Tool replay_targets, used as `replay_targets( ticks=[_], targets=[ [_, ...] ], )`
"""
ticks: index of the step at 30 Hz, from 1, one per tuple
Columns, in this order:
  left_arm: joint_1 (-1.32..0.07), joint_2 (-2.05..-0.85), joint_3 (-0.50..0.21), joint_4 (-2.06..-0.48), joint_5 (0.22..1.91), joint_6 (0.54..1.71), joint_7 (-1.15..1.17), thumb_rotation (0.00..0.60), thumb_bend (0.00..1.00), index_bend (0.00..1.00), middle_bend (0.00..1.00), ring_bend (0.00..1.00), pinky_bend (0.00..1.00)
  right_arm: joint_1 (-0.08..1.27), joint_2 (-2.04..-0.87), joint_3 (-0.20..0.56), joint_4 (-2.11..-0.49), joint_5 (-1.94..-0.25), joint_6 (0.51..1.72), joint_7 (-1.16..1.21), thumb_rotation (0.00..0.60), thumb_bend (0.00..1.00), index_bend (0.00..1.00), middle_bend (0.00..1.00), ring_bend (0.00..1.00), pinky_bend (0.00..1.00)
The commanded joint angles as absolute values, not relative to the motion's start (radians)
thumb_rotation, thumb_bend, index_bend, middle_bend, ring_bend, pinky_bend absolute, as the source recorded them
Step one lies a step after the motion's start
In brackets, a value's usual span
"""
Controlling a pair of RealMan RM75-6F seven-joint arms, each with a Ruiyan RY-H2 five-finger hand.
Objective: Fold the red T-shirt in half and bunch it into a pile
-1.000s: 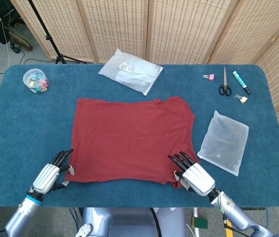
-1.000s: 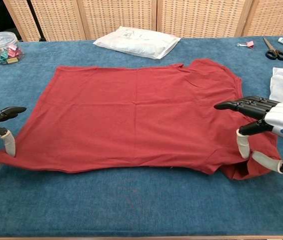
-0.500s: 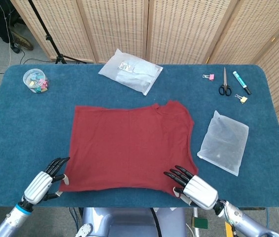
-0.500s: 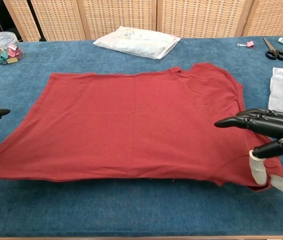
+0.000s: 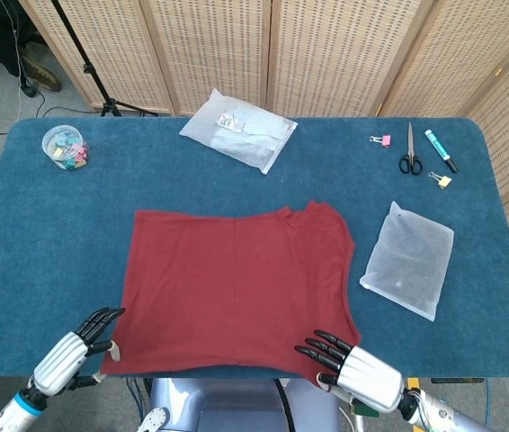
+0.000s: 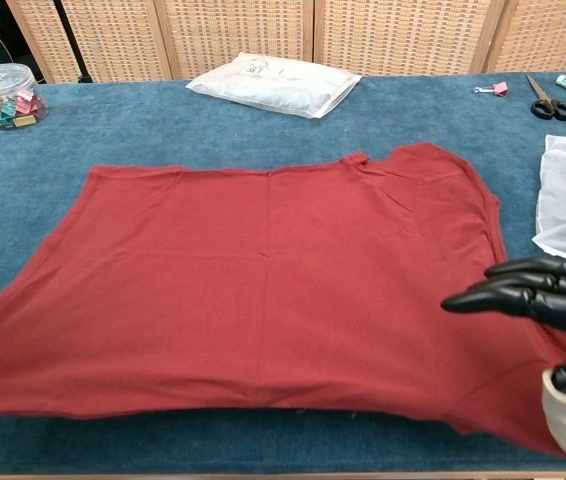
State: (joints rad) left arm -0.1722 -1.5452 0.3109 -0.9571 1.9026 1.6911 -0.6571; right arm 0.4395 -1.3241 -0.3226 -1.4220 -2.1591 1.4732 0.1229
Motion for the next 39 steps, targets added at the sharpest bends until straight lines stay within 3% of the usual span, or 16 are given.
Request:
replay_targets(
  ticks=[1, 39],
  targets=[
    [-0.165, -1.54, 0.318, -0.96, 1.91, 1.699, -0.663, 0.6, 0.54, 0.73, 0.0, 0.0, 0.0, 0.437, -1.321, -0.34, -1.419, -2.188, 1.486, 0.123, 0.6, 0.67, 0.65, 0.04, 0.0, 0.0],
    [-0.105, -1.544, 0.402, -0.921, 2.006, 1.765, -0.69, 0.6, 0.53, 0.73, 0.0, 0.0, 0.0, 0.399, -1.299, -0.427, -1.312, -2.33, 1.624, 0.181, 0.6, 0.65, 0.65, 0.05, 0.0, 0.0]
  ],
)
